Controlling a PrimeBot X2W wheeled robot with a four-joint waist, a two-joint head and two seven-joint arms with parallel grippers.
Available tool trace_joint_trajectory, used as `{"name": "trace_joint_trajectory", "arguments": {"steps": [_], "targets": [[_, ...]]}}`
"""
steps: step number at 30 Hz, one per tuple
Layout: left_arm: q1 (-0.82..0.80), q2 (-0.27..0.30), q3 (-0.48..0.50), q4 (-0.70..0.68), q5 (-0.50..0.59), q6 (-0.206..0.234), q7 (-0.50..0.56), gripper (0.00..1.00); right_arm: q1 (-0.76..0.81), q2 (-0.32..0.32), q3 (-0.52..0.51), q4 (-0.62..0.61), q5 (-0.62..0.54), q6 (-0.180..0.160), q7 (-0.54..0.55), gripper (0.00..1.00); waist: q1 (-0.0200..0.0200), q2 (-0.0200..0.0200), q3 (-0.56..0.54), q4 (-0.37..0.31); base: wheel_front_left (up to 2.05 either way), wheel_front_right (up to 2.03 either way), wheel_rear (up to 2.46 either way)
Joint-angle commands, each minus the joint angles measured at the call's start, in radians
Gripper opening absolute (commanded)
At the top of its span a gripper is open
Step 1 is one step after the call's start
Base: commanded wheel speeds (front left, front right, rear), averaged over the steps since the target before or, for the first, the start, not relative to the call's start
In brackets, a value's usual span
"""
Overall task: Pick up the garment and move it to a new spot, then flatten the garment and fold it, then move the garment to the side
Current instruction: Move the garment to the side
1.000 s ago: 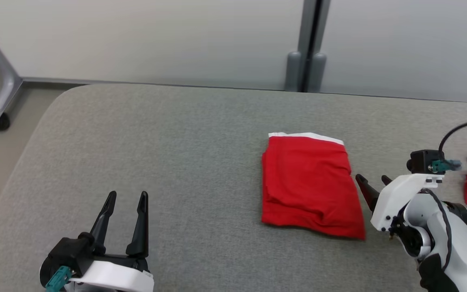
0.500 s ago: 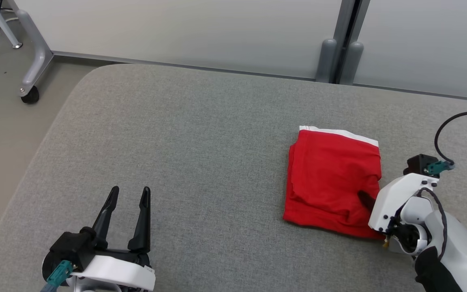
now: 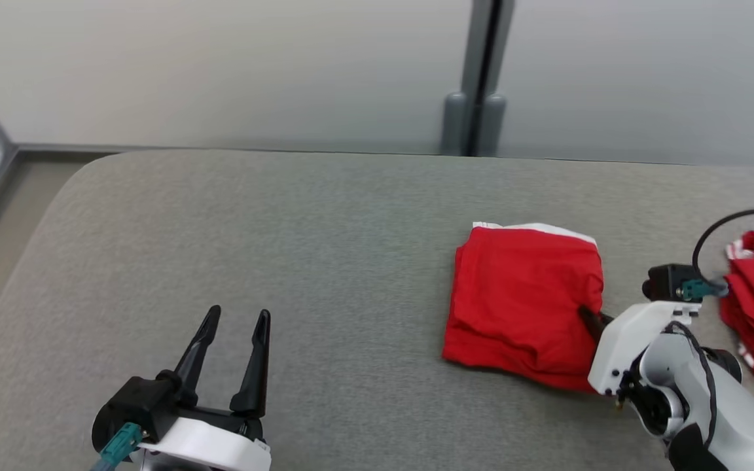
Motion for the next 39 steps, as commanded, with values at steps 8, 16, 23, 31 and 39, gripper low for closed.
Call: {"name": "trace_joint_trajectory", "arguments": {"steps": [8, 16, 23, 31, 39], "targets": [[-0.004, 0.014, -0.051, -0.005, 0.002, -0.005, 0.001, 1.00, 0.082, -0.044, 0.066, -0.097, 0.034, 0.000, -0.031, 0.00, 0.0000, 0.0000, -0.033, -0.213, 0.00, 0.00, 0.00], [-0.041, 0.023, -0.107, 0.009, -0.009, -0.005, 0.002, 1.00, 0.115, -0.060, 0.109, -0.195, 0.049, 0.000, -0.012, 0.00, 0.0000, 0.0000, 0.000, -0.398, 0.00, 0.00, 0.00], [-0.069, 0.034, -0.132, 0.015, -0.018, -0.004, 0.002, 1.00, 0.076, -0.092, 0.161, -0.272, 0.057, 0.000, -0.009, 0.00, 0.0000, 0.0000, 0.041, -0.450, 0.00, 0.00, 0.00], [-0.113, 0.052, -0.168, 0.013, -0.017, -0.004, 0.020, 1.00, -0.092, -0.188, 0.315, -0.362, 0.072, 0.000, 0.025, 0.00, 0.0000, 0.0000, 0.129, -0.436, 0.00, 0.00, 0.00], [-0.147, 0.067, -0.195, 0.017, -0.025, -0.005, 0.027, 1.00, -0.261, -0.311, 0.400, -0.346, 0.083, 0.000, 0.056, 0.00, 0.0000, 0.0000, 0.186, -0.400, 0.00, 0.00, 0.00]]}}
